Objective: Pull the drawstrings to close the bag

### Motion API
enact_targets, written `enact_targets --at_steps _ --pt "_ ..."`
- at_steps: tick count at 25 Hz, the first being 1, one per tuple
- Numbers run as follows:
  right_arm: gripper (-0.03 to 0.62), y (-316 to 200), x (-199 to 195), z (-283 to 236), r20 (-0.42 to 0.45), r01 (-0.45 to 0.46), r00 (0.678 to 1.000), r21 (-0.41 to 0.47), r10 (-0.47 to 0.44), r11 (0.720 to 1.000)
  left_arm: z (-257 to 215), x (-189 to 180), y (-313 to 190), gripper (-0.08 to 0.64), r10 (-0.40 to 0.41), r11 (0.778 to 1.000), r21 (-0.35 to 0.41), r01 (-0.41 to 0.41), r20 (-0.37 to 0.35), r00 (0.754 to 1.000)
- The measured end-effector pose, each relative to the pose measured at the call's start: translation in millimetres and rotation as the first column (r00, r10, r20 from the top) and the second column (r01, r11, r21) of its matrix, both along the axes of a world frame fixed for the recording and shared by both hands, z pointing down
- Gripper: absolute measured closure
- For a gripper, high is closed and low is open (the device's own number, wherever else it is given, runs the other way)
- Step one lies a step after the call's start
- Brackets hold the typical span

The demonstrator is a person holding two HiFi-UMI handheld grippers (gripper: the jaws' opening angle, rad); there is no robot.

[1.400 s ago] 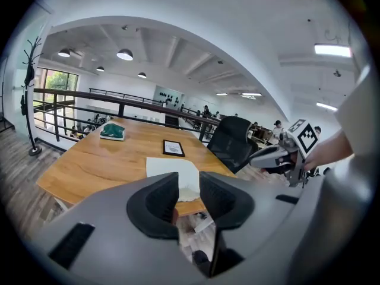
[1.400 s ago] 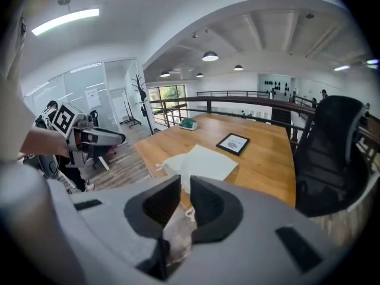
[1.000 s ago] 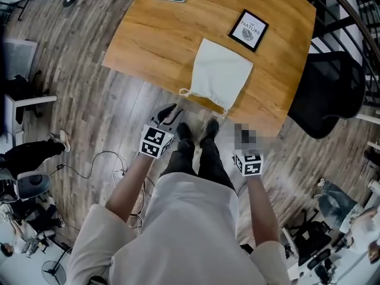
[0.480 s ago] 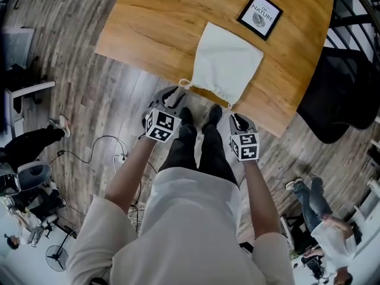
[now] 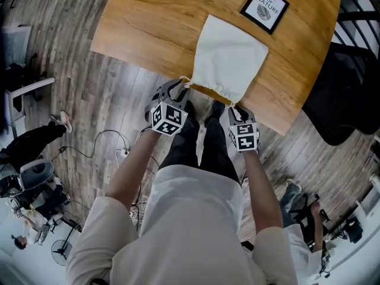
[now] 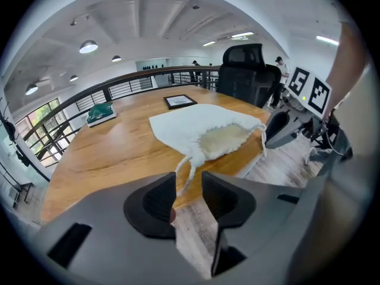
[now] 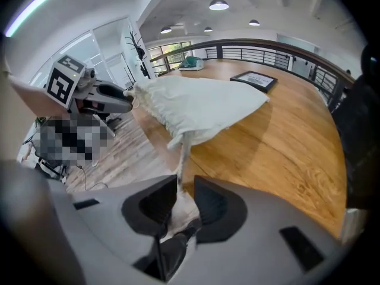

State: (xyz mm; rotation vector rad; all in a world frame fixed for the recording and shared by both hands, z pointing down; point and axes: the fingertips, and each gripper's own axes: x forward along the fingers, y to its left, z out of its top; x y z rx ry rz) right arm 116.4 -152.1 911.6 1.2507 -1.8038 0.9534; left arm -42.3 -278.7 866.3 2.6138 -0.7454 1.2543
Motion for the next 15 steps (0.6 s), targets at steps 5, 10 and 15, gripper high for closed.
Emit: enact_targets --at_steps 5,10,15 --pt "0.517 -5.6 -6.9 5.3 -0.025 0.065 0.998 0.010 -0.064 0.998 11.8 -0.4 -1.2 0.431 0.008 1.000 -0.022 -0.007 0.022 1.000" --pt "0.517 -15.3 -9.6 3.8 -0.048 0.090 0.995 0.019 -0.089 0.996 16.8 1.3 -6.7 0.460 0.011 1.000 -0.028 -0.010 0.035 0.999" --pt "0.540 -21.5 -11.5 5.7 -0.002 0.014 1.000 0.030 -0.014 0.999 21.1 2.3 -10.5 0.501 0.010 1.000 -0.015 -0.009 0.045 0.999"
